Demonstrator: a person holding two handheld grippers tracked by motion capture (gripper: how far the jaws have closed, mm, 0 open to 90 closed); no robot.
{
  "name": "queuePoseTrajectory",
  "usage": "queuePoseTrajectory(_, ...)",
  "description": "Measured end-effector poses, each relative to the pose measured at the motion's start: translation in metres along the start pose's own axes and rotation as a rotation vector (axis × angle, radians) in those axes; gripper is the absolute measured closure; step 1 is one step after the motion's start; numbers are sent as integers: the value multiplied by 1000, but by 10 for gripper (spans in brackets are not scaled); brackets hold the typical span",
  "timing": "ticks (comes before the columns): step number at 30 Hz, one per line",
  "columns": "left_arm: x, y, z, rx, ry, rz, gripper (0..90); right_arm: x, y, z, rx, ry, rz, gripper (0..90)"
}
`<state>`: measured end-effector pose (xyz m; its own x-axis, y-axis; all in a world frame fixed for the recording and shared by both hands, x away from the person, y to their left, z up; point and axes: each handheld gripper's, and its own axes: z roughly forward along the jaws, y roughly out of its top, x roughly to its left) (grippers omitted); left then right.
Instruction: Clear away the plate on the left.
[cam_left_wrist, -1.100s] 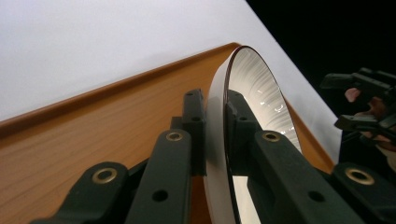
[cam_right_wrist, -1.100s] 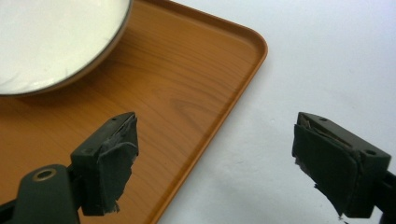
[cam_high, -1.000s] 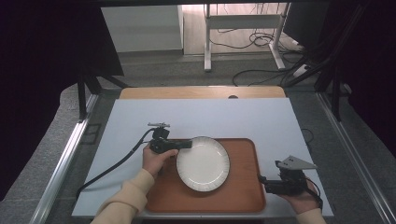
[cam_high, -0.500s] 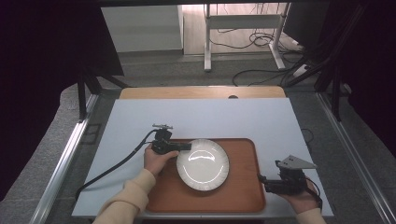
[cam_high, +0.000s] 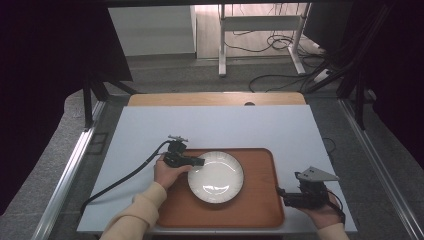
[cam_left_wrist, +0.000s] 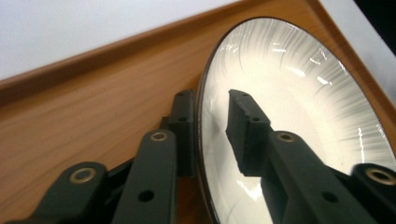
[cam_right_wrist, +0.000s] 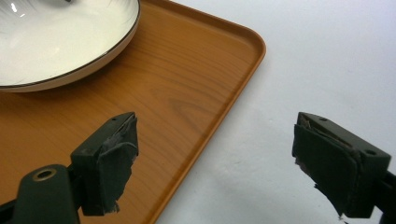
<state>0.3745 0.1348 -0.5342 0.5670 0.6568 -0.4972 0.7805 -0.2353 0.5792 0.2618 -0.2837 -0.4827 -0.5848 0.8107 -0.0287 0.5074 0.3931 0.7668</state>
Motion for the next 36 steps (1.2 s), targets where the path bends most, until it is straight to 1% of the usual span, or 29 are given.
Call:
queuePoseTrajectory(1,-1,0,-1,-6,-7,-6,692,0,0,0,1,0,0,147)
queuePoseTrajectory(4,-1,1,-1,-10,-13,-1,668,0,0,0,1,0,-2,147)
queuePoseTrajectory(5,-1,2,-4,-26,-19,7,625,0,0,0,1,-1,-3,147)
queuePoseTrajectory(6,-1,2,-4,-26,-19,7,596,0,0,0,1,-1,-3,147)
queuePoseTrajectory(7,-2,3,-7,-40,-20,6,596,1,0,0,2,0,-2,147)
queuePoseTrajectory(9,-4,4,-11,-67,-4,18,493,1,0,0,3,0,-2,147)
queuePoseTrajectory(10,-4,4,-12,-67,6,23,445,1,0,0,3,0,-2,147)
queuePoseTrajectory(11,-6,4,-15,-75,26,30,393,1,0,0,3,-1,-2,147)
queuePoseTrajectory(12,-7,4,-17,-78,37,40,373,1,0,0,3,-1,-2,147)
queuePoseTrajectory(13,-7,4,-17,-78,37,40,360,1,0,0,2,-1,-2,147)
queuePoseTrajectory(15,-11,3,-21,-93,67,66,346,1,0,0,2,-2,-2,147)
queuePoseTrajectory(16,-13,3,-26,-104,81,88,330,1,0,0,2,-2,-3,147)
queuePoseTrajectory(17,-15,3,-30,-109,85,101,320,1,0,0,1,-2,-2,147)
queuePoseTrajectory(18,-15,3,-30,-109,85,101,307,1,0,0,1,-2,-2,147)
queuePoseTrajectory(19,-17,3,-34,-113,95,123,297,1,0,0,1,-3,-4,147)
queuePoseTrajectory(20,-20,2,-41,-121,122,159,292,1,0,0,2,-3,-6,147)
queuePoseTrajectory(22,-24,1,-50,-125,143,195,285,1,-1,0,1,-2,-5,147)
queuePoseTrajectory(24,-27,-1,-57,-135,151,214,283,1,-1,0,2,-1,-5,147)
queuePoseTrajectory(25,-27,-1,-57,-135,151,214,282,1,-1,0,2,-1,-5,147)
queuePoseTrajectory(26,-30,-2,-64,-144,151,229,282,1,-1,0,2,0,-5,147)
queuePoseTrajectory(27,-32,-3,-68,-149,155,235,281,1,-1,0,2,0,-4,147)
queuePoseTrajectory(29,-33,-4,-71,-153,157,238,281,1,-1,0,1,0,-3,147)
queuePoseTrajectory(30,-35,-6,-75,-150,168,256,277,1,-1,0,2,1,-3,147)
queuePoseTrajectory(31,-35,-6,-75,-150,168,256,276,1,-1,0,2,1,-3,147)
queuePoseTrajectory(33,-39,-10,-83,-136,194,284,271,1,-1,0,2,1,-4,147)
queuePoseTrajectory(34,-39,-12,-86,-141,194,286,270,1,-1,0,2,1,-6,147)
queuePoseTrajectory(35,-39,-14,-89,-153,187,276,273,1,-1,0,2,1,-6,147)
queuePoseTrajectory(36,-39,-14,-89,-153,187,276,273,1,-1,0,2,1,-6,147)
